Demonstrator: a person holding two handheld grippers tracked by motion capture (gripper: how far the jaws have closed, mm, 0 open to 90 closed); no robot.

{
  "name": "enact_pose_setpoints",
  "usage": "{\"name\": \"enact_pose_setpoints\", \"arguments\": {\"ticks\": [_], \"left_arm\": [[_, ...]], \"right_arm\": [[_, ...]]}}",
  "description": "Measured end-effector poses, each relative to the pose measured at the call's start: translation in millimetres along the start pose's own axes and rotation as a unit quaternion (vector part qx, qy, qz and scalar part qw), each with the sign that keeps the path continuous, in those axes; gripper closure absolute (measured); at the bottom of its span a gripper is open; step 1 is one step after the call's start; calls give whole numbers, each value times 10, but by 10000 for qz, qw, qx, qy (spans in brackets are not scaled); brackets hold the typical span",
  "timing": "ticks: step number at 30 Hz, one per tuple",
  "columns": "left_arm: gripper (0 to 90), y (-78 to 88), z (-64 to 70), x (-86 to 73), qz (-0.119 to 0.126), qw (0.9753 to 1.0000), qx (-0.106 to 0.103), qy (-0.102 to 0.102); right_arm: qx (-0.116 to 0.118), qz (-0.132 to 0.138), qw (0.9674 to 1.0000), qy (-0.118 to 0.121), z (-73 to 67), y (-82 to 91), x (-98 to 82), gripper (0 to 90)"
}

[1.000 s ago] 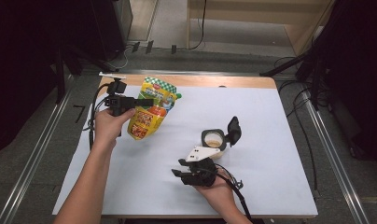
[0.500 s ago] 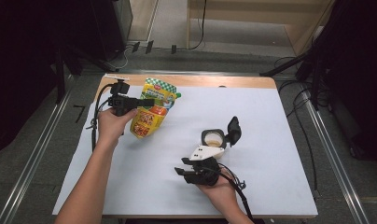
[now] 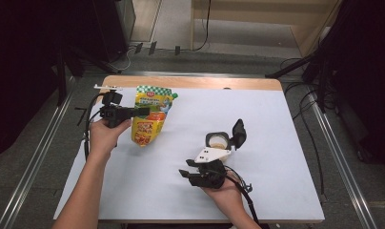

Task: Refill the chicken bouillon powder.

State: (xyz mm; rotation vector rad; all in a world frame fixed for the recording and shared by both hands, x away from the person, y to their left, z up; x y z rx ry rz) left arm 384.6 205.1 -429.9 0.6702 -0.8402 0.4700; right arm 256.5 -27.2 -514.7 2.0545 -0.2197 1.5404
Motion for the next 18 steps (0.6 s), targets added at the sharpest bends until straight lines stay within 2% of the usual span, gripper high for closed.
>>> {"name": "enact_pose_setpoints", "arguments": {"ticks": [8, 13, 18], "left_arm": [[840, 234, -58, -139, 83, 9999, 112, -55], [785, 327, -72, -221, 158, 9998, 37, -84], [746, 412, -57, -283, 219, 9995, -20, -241]], "right_arm": [[39, 73, 10000, 8, 3, -8, 51, 575], [83, 85, 9999, 20, -2, -23, 69, 575], [99, 99, 9999, 32, 3, -22, 86, 575]]}}
Point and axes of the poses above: each handheld gripper's, and its own axes: y roughly backward along the jaws, x roughly out of its top, z roughly to its right, the point moved 6 cm from there along -y, roughly forward along the jaws, and after that the axes turned 15 degrees about z, right-handed, at the moved point
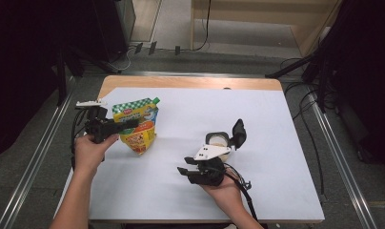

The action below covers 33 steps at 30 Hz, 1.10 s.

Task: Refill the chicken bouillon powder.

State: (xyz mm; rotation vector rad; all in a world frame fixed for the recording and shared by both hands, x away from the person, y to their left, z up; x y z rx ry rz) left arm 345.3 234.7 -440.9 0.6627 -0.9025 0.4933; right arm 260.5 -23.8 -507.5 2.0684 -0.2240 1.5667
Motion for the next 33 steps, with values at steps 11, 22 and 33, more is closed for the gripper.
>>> {"name": "enact_pose_setpoints", "arguments": {"ticks": [11, 22, 33], "left_arm": [[577, 62, 53, -90, 175, 9993, 189, -262], [492, 215, 49, -229, -44, 9990, 300, -330], [447, 340, -6, -301, -162, 9978, 502, -406]], "right_arm": [[-12, -39, 9999, -125, 60, 15, 17, 571], [-129, -121, 9990, -403, 175, 106, 51, 590], [-209, -236, 9982, -515, 236, 243, 170, 723]]}}
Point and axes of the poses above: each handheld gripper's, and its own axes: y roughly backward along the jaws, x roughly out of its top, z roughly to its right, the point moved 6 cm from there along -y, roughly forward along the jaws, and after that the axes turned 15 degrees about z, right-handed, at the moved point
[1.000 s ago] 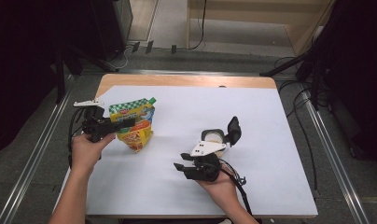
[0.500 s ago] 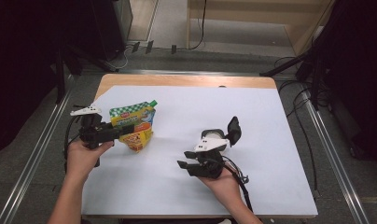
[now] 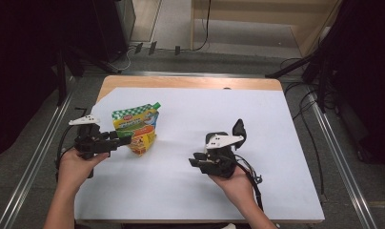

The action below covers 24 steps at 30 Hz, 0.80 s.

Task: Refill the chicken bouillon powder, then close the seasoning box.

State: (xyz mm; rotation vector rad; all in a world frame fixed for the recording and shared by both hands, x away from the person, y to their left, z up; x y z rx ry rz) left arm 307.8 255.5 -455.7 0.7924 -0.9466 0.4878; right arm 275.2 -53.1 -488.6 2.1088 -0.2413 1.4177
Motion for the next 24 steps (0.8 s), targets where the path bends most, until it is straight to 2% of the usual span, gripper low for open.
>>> {"name": "enact_pose_setpoints", "arguments": {"ticks": [3, 6, 9, 13, 16, 24], "left_arm": [[446, 19, -17, -6, 7, 10000, -25, 10], [440, 24, -46, -7, 3, 9999, -63, 123], [434, 25, -93, -32, -87, 9998, 55, 186], [433, 44, -89, -38, -104, 9998, 35, 179], [428, 69, -82, -28, -57, 9998, 9, 177], [423, 150, -171, -41, -37, 9996, 222, 187]], "right_arm": [[4, -23, 10000, -85, 27, 44, 25, 759], [39, -62, 9998, -192, 63, 85, 41, 818], [4, -28, 9998, -207, 89, 118, 70, 845], [-33, -6, 9997, -233, 128, 183, 119, 893], [-36, -26, 9997, -241, 153, 233, 150, 900], [-103, 6, 9996, -254, 208, 367, 264, 900]]}}
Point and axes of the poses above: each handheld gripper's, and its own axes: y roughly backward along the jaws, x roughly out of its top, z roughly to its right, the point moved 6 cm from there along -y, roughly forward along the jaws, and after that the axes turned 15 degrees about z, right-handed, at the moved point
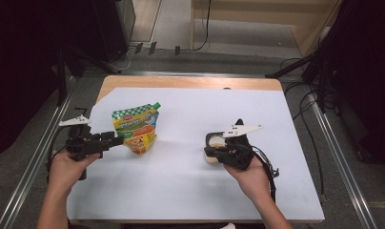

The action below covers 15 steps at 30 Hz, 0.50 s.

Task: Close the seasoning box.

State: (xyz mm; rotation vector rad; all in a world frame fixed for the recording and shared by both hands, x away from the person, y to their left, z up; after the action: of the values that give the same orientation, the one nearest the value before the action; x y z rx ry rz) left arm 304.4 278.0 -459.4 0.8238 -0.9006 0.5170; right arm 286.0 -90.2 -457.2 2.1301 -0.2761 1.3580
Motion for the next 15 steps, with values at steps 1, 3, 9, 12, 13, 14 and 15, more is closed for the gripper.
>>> {"name": "enact_pose_setpoints", "arguments": {"ticks": [1, 3, 9, 12, 13, 14, 15], "left_arm": [[422, 3, -10, -12, -30, 10000, 33, 1], [421, 7, -25, -33, -79, 9999, 64, -35], [421, 28, -73, -90, -178, 9997, 166, -91], [419, 36, -92, -98, -164, 9997, 187, -83], [418, 38, -96, -99, -166, 9996, 188, -86], [417, 38, -98, -101, -166, 9996, 189, -88], [417, 37, -100, -104, -157, 9996, 204, -97]], "right_arm": [[-12, -5, 10000, 3, 8, 17, 15, 900], [-37, -21, 10000, 24, 19, 42, 46, 900], [-85, 62, 9999, -12, 93, 127, 158, 900], [-164, 59, 9998, -64, 165, 159, 199, 900], [-188, 71, 9998, -49, 185, 173, 214, 900], [-219, 82, 9997, -20, 205, 191, 231, 900], [-240, 95, 9997, -2, 220, 208, 246, 900]]}}
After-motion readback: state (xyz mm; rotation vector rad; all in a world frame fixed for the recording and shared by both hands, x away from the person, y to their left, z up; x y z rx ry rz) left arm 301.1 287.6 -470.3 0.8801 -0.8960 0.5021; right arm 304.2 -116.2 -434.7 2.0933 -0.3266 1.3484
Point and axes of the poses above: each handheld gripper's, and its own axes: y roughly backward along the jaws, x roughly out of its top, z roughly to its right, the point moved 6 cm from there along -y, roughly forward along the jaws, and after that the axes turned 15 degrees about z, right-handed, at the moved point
